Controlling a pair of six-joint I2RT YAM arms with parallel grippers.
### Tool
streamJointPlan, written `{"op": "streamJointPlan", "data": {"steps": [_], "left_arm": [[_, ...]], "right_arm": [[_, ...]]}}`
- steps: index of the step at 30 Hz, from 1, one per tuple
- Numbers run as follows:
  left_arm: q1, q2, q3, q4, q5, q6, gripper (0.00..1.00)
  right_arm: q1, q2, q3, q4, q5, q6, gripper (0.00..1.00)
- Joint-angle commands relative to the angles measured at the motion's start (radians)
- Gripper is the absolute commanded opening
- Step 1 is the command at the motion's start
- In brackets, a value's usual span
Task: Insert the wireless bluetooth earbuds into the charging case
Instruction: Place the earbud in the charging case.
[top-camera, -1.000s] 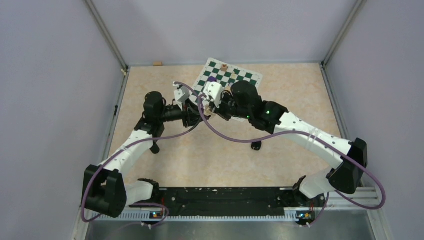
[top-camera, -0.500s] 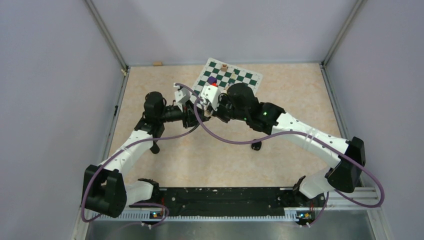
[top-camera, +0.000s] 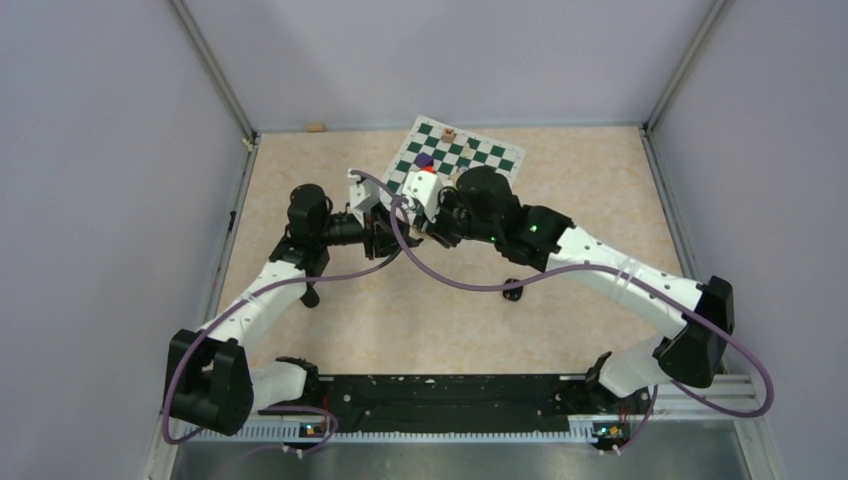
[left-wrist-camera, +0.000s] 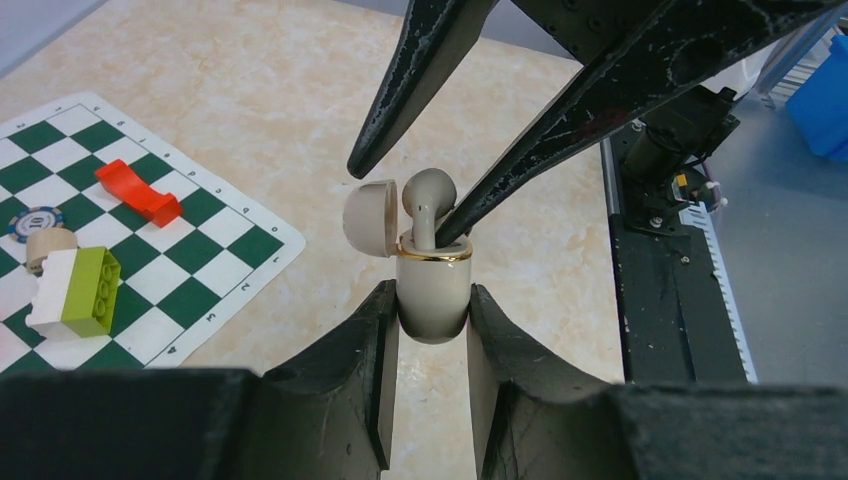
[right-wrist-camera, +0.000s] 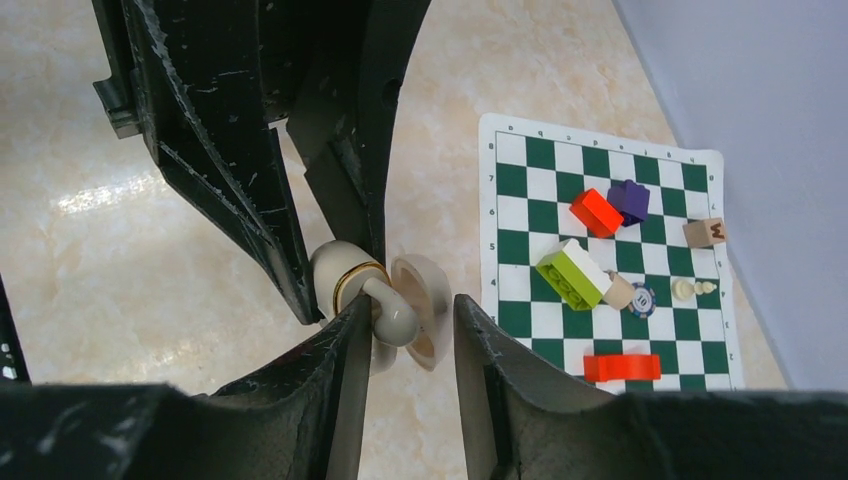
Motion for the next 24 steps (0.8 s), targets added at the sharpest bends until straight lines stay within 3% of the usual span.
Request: {"op": "streamJointPlan", "data": {"steps": [1, 14, 22, 24], "left_arm": [[-0.004, -0.007, 0.003, 0.099, 0.048, 0.002, 0.00], [0.035, -0.019, -0.043, 0.339, 0.067, -0.190, 0.00], [0.042, -0.019, -0.045, 0.373, 0.095, -0.225, 0.00], [0.045, -0.021, -0.078, 0.479, 0.103, -0.272, 0.00]], "right_arm": [[0.018, -0.058, 0.066, -0.021, -0.054, 0.006, 0.36], [0.018, -0.066, 0.091, -0.056, -0.104, 0.006, 0.43], [0.014, -0.075, 0.203, -0.118, -0.096, 0.049, 0.59], [-0.002, -0.086, 0.228, -0.131, -0.083, 0.057, 0.63]]}}
